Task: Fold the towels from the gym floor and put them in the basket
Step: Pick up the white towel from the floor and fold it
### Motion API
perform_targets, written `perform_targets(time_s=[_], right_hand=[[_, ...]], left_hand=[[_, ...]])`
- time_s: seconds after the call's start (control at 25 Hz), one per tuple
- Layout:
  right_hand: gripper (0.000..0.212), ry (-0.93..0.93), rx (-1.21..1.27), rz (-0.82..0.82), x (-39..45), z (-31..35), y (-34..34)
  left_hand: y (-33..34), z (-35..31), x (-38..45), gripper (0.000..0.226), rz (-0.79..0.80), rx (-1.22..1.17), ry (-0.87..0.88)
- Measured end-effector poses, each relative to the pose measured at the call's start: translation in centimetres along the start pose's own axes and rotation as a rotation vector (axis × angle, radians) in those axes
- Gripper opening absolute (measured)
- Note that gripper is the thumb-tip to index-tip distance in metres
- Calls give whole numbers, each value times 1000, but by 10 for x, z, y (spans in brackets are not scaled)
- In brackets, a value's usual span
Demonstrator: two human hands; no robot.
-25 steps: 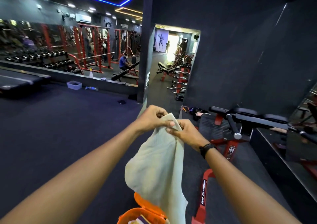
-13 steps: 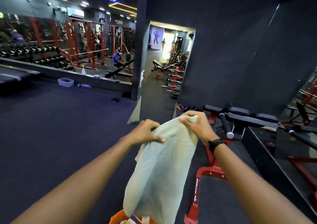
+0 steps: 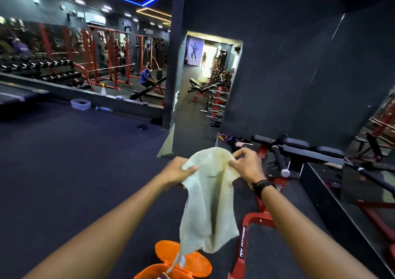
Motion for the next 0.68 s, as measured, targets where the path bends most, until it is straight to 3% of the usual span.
perform_targets(time_s=[0.16, 0.28, 0.36, 0.44, 0.52, 0.68], right_hand=[[21, -43, -4, 95, -16, 20, 29], [12, -69, -59, 162, -22, 27, 45], [5, -74, -83, 194, -26, 26, 50], [2, -27, -56, 240, -29, 21, 56], [9, 16, -51, 292, -31, 14, 63], [12, 138, 4, 378, -34, 3, 72]], left_hand=[[17, -22, -4, 42, -13, 147, 62], [28, -31, -11, 46, 7, 160, 118], [21, -32, -12, 49, -77, 202, 123], [12, -31, -14, 41, -170, 204, 122], [9, -26, -14, 16, -179, 151, 99], [17, -37, -29, 18, -105, 158, 161]])
Point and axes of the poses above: each hand's wrist, its own x-axis towards the middle knuckle, its own y-axis out of the palm, z = x × y, the point moved 10 cm from there along x, towards the middle knuckle, and after that the axes turned 9 degrees about -z, right-handed, at the moved point
